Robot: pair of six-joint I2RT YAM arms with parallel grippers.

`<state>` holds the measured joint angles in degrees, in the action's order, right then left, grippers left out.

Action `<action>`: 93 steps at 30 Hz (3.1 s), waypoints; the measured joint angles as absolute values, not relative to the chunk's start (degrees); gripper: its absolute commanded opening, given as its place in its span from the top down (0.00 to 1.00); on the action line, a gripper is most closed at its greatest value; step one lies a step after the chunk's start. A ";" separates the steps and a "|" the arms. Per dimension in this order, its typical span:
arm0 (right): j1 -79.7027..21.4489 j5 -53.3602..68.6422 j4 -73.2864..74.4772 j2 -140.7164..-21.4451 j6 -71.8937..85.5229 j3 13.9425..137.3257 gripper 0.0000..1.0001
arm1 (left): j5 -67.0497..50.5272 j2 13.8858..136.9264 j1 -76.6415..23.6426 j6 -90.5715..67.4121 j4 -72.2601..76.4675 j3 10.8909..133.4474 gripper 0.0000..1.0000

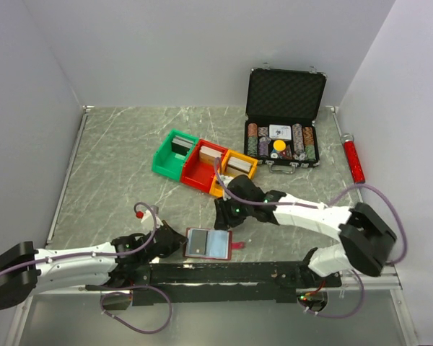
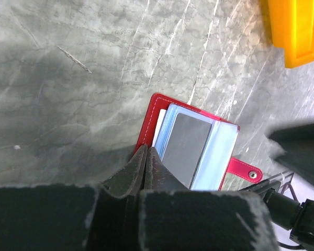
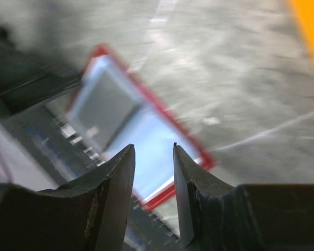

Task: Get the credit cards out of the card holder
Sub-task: Remove the credit card from the card holder.

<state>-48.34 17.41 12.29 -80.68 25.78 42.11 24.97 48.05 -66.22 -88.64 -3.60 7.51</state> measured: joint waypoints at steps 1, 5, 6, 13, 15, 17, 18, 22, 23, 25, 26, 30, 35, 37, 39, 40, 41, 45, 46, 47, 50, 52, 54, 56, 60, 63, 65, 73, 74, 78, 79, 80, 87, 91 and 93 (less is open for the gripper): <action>-49.54 17.50 12.40 -78.94 25.52 42.11 0.59 | 25.02 47.86 -66.22 -88.64 -3.79 7.51 0.99; -58.98 18.70 10.37 -72.99 24.08 39.64 0.83 | 25.30 46.96 -66.22 -88.64 -4.80 7.49 0.99; -59.24 18.72 10.39 -72.97 24.01 39.53 0.87 | 25.39 46.44 -66.22 -88.62 -5.28 7.40 0.99; -65.54 17.69 12.58 -74.04 22.20 36.29 0.98 | 26.30 42.52 -66.22 -86.17 -8.49 7.35 0.71; -66.15 17.34 12.91 -74.91 21.61 36.29 0.99 | 26.76 41.04 -66.19 -85.38 -9.13 7.35 0.67; -66.50 17.32 13.15 -76.03 21.23 36.29 0.99 | 27.09 39.66 -66.19 -84.64 -9.58 7.38 0.65; -66.61 17.32 13.28 -76.77 21.10 36.29 0.99 | 27.29 39.20 -66.22 -84.25 -9.76 7.42 0.64; -67.00 17.37 13.50 -80.66 20.84 36.38 1.00 | 27.27 39.72 -66.19 -82.11 -9.47 7.49 0.67; -67.02 17.37 13.69 -81.67 20.84 36.38 1.00 | 27.20 40.14 -66.19 -81.73 -9.19 7.49 0.69; -66.92 17.43 13.78 -82.83 21.12 36.88 1.00 | 26.83 41.65 -66.19 -80.77 -8.10 7.51 0.73; -66.96 17.41 13.80 -83.13 21.17 37.12 1.00 | 26.76 42.68 -66.19 -80.36 -7.49 7.53 0.75; -66.50 17.21 14.20 -83.37 21.74 37.43 1.00 | 26.30 46.00 -66.19 -79.22 -5.21 7.88 0.84; -64.55 17.15 14.24 -83.37 22.83 37.43 1.00 | 25.45 48.34 -66.19 -78.22 -3.33 8.16 0.92; -63.44 16.86 14.24 -83.33 22.94 37.45 1.00 | 25.28 48.86 -66.19 -78.00 -2.85 8.16 0.93; -62.52 16.43 14.37 -83.24 22.92 37.50 1.00 | 25.26 49.04 -66.19 -77.89 -2.57 8.19 0.92; -62.22 16.23 14.41 -83.20 22.90 37.50 1.00 | 25.26 49.01 -66.19 -77.78 -2.57 8.16 0.91; -61.80 15.94 14.50 -83.09 22.85 37.50 1.00 | 25.26 49.01 -66.19 -77.71 -2.55 8.19 0.90; -60.95 15.03 15.11 -82.81 22.37 37.65 0.99 | 25.32 48.29 -66.19 -77.67 -3.09 8.19 0.78; -60.95 14.52 15.49 -82.52 22.15 37.67 0.96 | 25.36 47.75 -66.19 -77.62 -3.55 8.19 0.73; -60.97 13.80 16.25 -81.97 21.91 37.67 0.91 | 25.41 46.92 -66.19 -77.62 -4.51 8.29 0.68; -61.14 10.24 20.14 -77.93 21.23 37.67 0.70 | 26.26 42.17 -66.19 -77.62 -8.19 8.86 0.55; -61.30 6.74 22.96 -73.84 21.17 38.15 0.49 | 27.14 37.95 -66.19 -77.43 -10.15 9.39 0.46; -61.36 3.60 24.58 -70.22 21.32 38.87 0.23 | 27.86 33.98 -66.19 -77.01 -10.83 9.69 0.37; -60.66 1.34 24.51 -65.43 21.30 38.98 0.00 | 28.14 31.11 -66.19 -75.79 -10.59 9.69 0.28; -54.39 3.86 19.97 -58.72 23.55 36.93 0.00 | 28.42 29.78 -66.22 -74.52 -10.02 9.69 0.17; -50.02 4.82 16.21 -56.34 27.09 33.67 0.00 | 28.60 29.71 -66.19 -74.59 -9.30 9.63 0.07; -49.82 4.56 15.27 -55.02 29.02 31.99 0.00 | 28.97 29.45 -66.22 -74.78 -8.93 9.61 0.01; -48.31 -2.83 21.10 -54.94 32.08 36.14 0.09 | 33.74 30.76 -66.19 -79.94 -15.38 11.55 0.01; -48.18 -3.07 21.21 -55.24 31.99 36.42 0.09 | 33.85 31.09 -66.19 -79.68 -15.55 12.01 0.01; -48.10 -2.20 20.56 -55.22 31.73 36.12 0.10 | 30.98 31.35 -66.22 -75.07 -10.76 12.27 0.14; -48.07 -0.73 18.48 -54.85 31.42 35.24 0.10 | 29.65 31.40 -66.19 -74.04 -8.54 11.94 0.21; -48.07 0.73 16.67 -54.39 31.20 34.24 0.11 | 28.51 31.55 -66.19 -73.12 -6.15 11.49 0.27; -48.12 14.24 9.47 -58.92 30.15 32.25 0.17 | 19.66 41.36 -66.22 -68.31 7.38 9.87 0.65; -48.38 19.59 5.50 -63.18 30.72 32.25 0.22 | 17.34 44.36 -66.19 -67.94 9.91 9.15 0.80; -48.51 21.32 3.22 -64.84 31.31 32.25 0.24 | 16.91 44.07 -66.19 -68.20 10.90 8.34 0.83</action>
